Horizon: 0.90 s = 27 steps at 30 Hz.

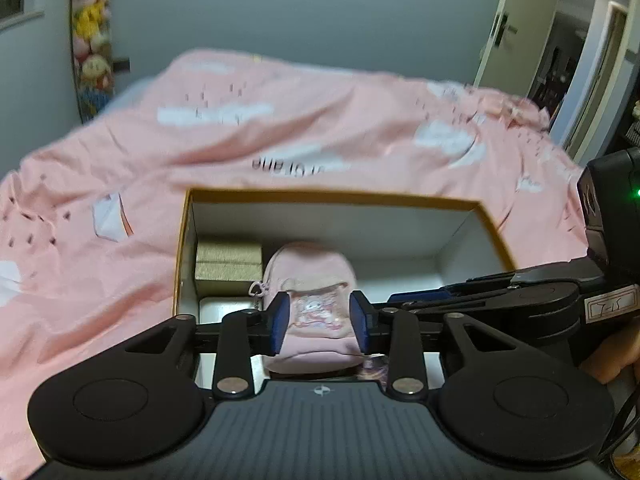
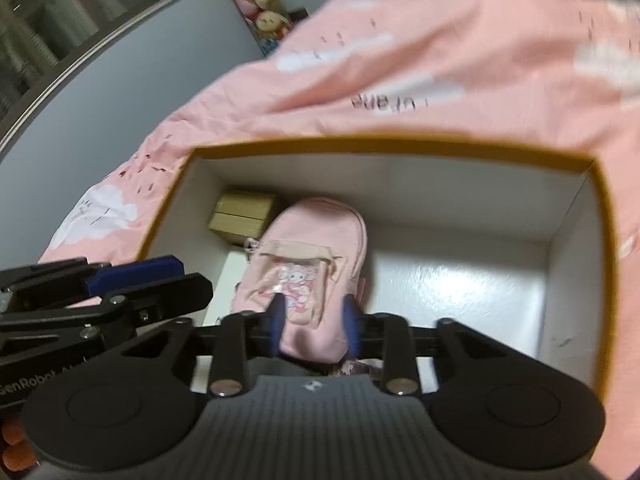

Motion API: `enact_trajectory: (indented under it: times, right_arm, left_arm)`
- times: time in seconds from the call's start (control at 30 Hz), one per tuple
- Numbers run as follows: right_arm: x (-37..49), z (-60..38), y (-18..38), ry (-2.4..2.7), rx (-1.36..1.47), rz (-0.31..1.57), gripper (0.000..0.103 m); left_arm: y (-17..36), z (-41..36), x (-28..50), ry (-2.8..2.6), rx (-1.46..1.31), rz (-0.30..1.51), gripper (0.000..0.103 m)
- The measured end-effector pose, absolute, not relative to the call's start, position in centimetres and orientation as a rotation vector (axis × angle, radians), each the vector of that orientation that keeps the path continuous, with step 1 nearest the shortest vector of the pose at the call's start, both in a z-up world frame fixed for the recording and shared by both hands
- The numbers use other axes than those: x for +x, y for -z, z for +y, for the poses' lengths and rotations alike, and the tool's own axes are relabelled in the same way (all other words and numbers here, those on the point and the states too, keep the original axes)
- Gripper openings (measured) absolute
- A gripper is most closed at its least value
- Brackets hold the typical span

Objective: Organize objects
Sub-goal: 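Lower the backpack and wallet into the box and open both tools, then withdraw both tools from the box toward the two plush toys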

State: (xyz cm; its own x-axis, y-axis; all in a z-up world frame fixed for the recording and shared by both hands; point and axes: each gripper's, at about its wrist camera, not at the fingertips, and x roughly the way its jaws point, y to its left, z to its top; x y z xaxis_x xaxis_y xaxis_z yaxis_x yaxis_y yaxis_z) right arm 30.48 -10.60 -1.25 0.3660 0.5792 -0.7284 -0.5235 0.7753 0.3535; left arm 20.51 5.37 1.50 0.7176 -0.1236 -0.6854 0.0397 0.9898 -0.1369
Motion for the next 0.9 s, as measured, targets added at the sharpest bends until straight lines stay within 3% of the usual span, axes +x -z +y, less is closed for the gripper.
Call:
enact_trajectory:
  times: [0.07,0.27,0.37,0.9]
  right_arm:
    - [28.8,-11.0,-0.1,-0.712,0.018,0.907,0.044]
    - [23.7,-13.9,-3.3,-0.677,-0.036,0.766,0.077]
    - [21.0,-15.6,-3.9,-0.644,-0.045,0.732,0.084]
    - [10.1,-21.0,0.2,-0.475,-0.078,0.748,0.087]
  left_arm:
    - [-2.2,4.9,18.8,0.084,-0.114,0.718,0.051]
    - [-3.6,3.5,14.2,0.106,-0.119,0.628,0.058]
    - [-3.6,2.8,12.3,0.123,-0.104,0.612,0.06]
    - [1.3,0.8,6.9,0.266,-0.126,0.8,0.061]
